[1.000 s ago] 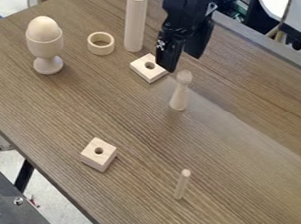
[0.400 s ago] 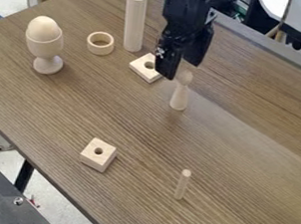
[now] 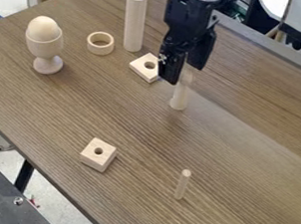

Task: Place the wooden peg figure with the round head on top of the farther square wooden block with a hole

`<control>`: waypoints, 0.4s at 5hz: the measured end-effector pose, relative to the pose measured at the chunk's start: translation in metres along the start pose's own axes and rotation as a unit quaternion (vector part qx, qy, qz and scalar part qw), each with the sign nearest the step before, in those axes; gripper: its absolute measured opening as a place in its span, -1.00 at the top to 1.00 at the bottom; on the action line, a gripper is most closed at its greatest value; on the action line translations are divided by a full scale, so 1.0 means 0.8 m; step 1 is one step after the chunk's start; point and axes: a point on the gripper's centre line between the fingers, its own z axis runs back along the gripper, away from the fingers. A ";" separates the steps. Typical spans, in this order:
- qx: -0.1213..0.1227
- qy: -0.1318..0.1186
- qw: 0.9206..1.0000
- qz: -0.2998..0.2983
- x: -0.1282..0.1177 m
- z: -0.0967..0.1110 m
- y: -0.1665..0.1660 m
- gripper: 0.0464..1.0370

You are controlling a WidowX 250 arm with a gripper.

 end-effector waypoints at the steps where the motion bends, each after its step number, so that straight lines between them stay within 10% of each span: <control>1: 0.001 0.004 1.000 -0.004 -0.004 -0.001 0.001 -0.83; 2: -0.002 0.005 1.000 -0.002 -0.006 -0.003 0.001 -0.25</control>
